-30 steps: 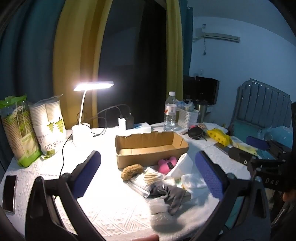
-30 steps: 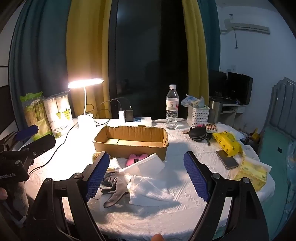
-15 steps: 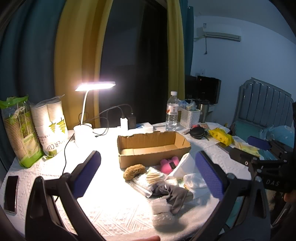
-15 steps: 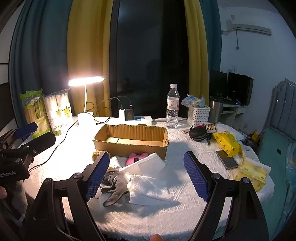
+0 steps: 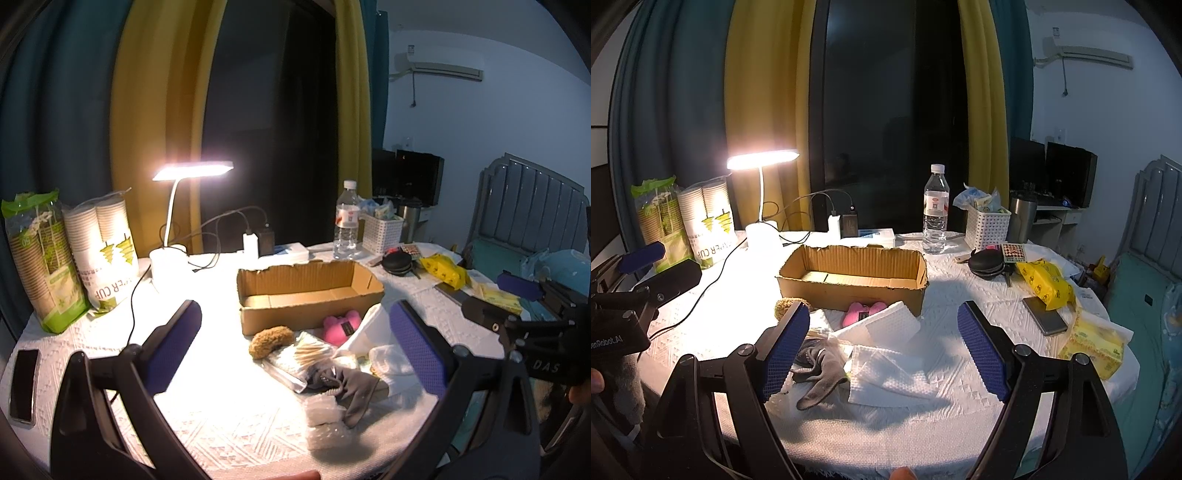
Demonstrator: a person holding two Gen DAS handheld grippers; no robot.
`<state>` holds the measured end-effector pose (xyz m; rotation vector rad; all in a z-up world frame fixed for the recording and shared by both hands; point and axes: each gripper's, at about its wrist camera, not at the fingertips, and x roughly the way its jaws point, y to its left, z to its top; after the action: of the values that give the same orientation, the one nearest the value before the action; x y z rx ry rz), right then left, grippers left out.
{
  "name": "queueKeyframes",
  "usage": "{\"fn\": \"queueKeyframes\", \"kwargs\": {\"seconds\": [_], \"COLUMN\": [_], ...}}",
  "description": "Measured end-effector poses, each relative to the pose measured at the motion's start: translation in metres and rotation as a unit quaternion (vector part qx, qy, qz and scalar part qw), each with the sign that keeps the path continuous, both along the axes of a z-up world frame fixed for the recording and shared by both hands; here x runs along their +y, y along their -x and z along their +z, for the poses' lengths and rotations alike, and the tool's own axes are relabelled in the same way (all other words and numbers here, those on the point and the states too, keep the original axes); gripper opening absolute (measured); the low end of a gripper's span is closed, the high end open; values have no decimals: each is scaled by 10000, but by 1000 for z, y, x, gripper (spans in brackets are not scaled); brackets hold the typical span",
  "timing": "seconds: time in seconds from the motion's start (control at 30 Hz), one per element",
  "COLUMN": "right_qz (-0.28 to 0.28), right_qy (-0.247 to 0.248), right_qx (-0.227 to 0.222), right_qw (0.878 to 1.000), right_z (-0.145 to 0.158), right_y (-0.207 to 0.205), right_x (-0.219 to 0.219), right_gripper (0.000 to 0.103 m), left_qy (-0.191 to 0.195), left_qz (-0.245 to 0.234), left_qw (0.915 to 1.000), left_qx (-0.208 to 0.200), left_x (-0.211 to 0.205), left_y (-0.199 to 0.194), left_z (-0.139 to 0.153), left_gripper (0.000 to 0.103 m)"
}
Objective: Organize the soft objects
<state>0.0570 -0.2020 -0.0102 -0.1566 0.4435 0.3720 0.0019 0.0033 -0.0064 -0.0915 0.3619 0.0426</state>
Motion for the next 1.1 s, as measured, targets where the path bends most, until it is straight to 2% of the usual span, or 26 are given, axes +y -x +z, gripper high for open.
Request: {"fn": "queueKeyframes", "kwargs": {"seconds": [1.1], "right_qz": [7], "right_qy": [-16], "right_qx": [39], "right_qw": [10000], "right_z": [-4], "right_y": [1], "right_x": [-5], "right_gripper": [85], "left_qy": [-24], "left_qz": [-12], "left_qw": [10000], "left_qx": [10], "left_x": [-1], "left_y": [5], "left_z": [-3], "left_gripper": [102]}}
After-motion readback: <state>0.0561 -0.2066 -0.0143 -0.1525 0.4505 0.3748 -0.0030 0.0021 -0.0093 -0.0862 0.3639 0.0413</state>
